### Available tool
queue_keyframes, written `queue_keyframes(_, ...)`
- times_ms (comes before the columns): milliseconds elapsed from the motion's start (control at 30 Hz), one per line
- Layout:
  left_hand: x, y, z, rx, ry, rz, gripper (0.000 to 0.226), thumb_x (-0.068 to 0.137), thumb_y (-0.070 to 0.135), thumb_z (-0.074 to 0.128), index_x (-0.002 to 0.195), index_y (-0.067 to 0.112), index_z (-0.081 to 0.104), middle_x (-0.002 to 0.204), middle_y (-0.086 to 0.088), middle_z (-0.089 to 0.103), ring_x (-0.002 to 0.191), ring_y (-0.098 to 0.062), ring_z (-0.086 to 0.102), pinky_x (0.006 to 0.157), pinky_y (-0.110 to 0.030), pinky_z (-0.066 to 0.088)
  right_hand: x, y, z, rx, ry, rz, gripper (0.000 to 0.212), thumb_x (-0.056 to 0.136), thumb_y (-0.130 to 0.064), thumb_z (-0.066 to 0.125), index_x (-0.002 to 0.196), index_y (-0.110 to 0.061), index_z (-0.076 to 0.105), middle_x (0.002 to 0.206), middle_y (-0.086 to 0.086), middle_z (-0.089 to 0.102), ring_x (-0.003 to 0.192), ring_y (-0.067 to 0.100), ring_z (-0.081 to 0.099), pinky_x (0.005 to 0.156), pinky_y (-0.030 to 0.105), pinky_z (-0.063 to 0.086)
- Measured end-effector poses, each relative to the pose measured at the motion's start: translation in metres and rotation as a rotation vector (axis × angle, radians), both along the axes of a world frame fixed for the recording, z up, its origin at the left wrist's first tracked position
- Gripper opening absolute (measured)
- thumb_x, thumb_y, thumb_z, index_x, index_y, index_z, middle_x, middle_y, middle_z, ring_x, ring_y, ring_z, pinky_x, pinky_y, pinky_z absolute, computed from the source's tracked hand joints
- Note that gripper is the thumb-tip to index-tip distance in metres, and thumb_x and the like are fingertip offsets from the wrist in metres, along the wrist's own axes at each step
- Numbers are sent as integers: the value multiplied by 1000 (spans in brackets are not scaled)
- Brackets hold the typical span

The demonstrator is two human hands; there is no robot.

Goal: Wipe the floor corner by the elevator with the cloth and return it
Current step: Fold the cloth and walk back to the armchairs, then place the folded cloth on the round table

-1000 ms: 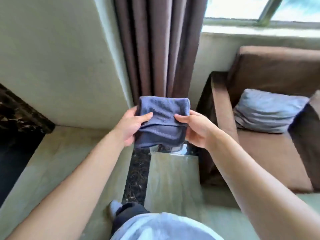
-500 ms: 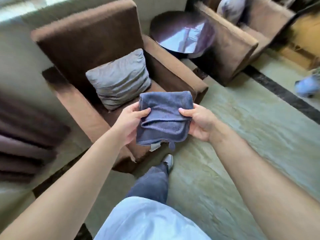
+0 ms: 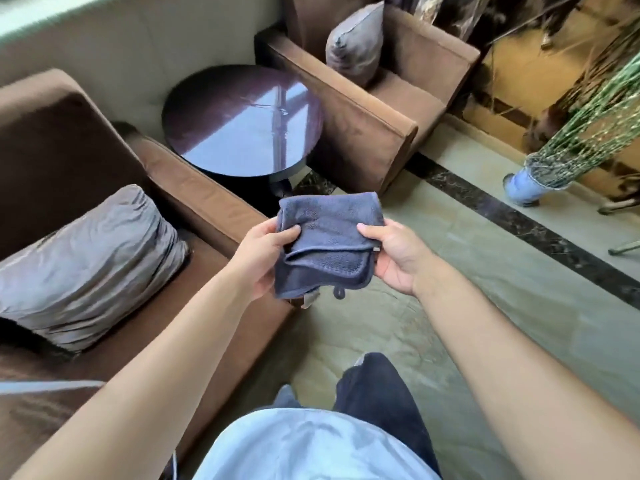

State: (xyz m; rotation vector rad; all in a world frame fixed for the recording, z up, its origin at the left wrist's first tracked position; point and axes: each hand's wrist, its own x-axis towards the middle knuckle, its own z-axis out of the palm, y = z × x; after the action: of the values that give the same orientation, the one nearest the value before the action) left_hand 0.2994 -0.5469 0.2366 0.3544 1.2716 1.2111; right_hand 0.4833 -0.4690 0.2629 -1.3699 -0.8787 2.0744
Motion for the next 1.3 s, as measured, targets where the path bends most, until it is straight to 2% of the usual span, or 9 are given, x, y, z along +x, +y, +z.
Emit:
queue_keyframes(167,12,125,-20,-16,30,69,21,95,6,56,112,13,67,109,-15,71,95,-30,68,89,-49,56,8,131,-23,7,29,40,27,100,1,46,111,-16,64,101,7,74,84,20,72,78,38,61)
queue_keyframes(267,20,193,-39,-57,15,159,20,96,6,55,109,12,69,113,-16,70,101,-34,67,97,-55,50,10,209,-37,-44,-47,127,29,100,-3,48,119,-18,64,99,5,73,73,15,73,67,33,63)
queue_keyframes(500,23,295,-69,-159,-105,400,28,98,8,51,121,17,66,114,-9,73,98,-25,70,83,-39,59,-28,363,-57,-132,-238,402,28,100,-4,46,115,-20,62,97,5,72,72,18,71,61,29,60)
queue_keyframes(633,-22,327,-97,-200,-48,573,36,93,0,57,125,15,63,121,-10,71,108,-28,68,92,-42,56,-104,413,-78,-129,-282,572,29,101,-2,43,108,-22,63,93,2,71,73,16,68,57,24,57)
queue_keyframes(733,-70,354,-131,-299,134,632,42,83,-7,64,115,21,66,103,-1,74,96,-18,70,89,-36,54,-173,448,-114,-103,-342,691,30,102,-2,42,117,-19,62,95,3,70,75,16,67,57,25,56)
queue_keyframes(900,-143,393,-176,-441,301,689,46,72,3,68,104,36,64,100,1,74,95,-21,71,93,-45,55,-260,486,-172,-70,-447,769,30,102,-3,46,127,-12,59,111,10,70,87,24,68,71,34,57)
queue_keyframes(1133,-226,446,-269,-472,240,822,44,80,8,61,103,46,65,102,12,76,101,-10,70,102,-40,50,-357,547,-265,-98,-448,844,24,103,-9,49,116,-23,63,109,4,73,94,29,73,87,58,58)
queue_keyframes(1200,-234,450,-299,-501,187,823,47,75,24,63,115,49,62,106,13,76,105,-10,69,103,-41,49,-364,554,-289,-89,-475,883,32,101,-8,52,126,-27,60,113,3,73,99,30,73,83,59,59)
queue_keyframes(1300,-234,446,-320,-598,184,791,77,67,37,72,138,47,43,115,8,69,112,-15,65,102,-44,49,-360,557,-314,-45,-554,924,51,97,0,57,138,-30,52,108,3,71,94,27,73,69,46,63)
